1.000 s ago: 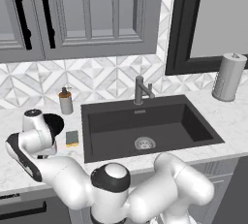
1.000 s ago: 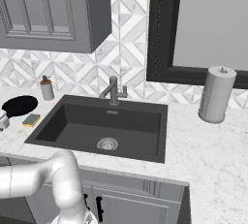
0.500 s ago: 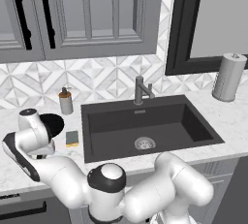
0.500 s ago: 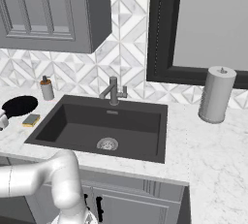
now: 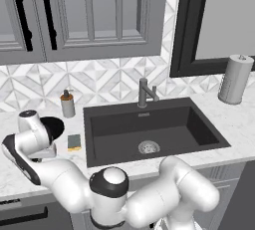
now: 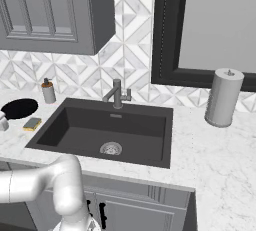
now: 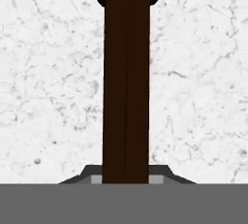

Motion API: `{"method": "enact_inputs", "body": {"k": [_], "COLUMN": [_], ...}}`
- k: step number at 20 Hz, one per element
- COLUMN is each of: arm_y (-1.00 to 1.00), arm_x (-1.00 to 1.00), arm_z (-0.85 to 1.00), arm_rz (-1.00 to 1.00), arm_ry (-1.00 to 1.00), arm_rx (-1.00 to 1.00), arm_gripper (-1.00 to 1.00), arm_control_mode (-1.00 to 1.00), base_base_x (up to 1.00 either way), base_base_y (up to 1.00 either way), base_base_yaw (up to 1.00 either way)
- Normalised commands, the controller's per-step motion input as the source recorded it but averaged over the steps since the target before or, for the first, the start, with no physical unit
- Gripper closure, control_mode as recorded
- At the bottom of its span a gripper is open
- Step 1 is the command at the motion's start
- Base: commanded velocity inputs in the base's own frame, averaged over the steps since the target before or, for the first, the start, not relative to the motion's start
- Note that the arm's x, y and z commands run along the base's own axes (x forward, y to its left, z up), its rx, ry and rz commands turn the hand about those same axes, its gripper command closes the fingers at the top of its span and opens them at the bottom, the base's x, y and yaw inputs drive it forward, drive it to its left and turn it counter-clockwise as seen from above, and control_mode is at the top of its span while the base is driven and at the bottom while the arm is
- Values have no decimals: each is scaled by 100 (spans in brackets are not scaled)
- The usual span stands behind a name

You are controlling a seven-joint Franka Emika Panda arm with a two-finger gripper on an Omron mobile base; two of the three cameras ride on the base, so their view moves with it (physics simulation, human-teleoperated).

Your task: Pick the pan and sponge and place them into the sink. Then turn on the water.

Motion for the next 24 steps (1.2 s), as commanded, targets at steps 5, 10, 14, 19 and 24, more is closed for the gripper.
{"method": "enact_inputs", "body": {"k": [5,10,14,19,24], "arm_y": [-20,-62,-64,-60,-69], "arm_x": [-23,-32,-19,-18,-18], "arm_z": [52,34,43,53,48], "arm_rz": [-2,-10,-25,-27,-31], "arm_ry": [-8,-18,-38,-40,-25], "arm_rx": [0,0,0,0,4], "arm_gripper": [100,100,100,100,100], "arm_control_mode": [-100,-100,-100,-100,-100], "base_base_x": [0,0,0,0,0], "base_base_y": [0,0,0,0,0], "base_base_yaw": [0,0,0,0,0]}}
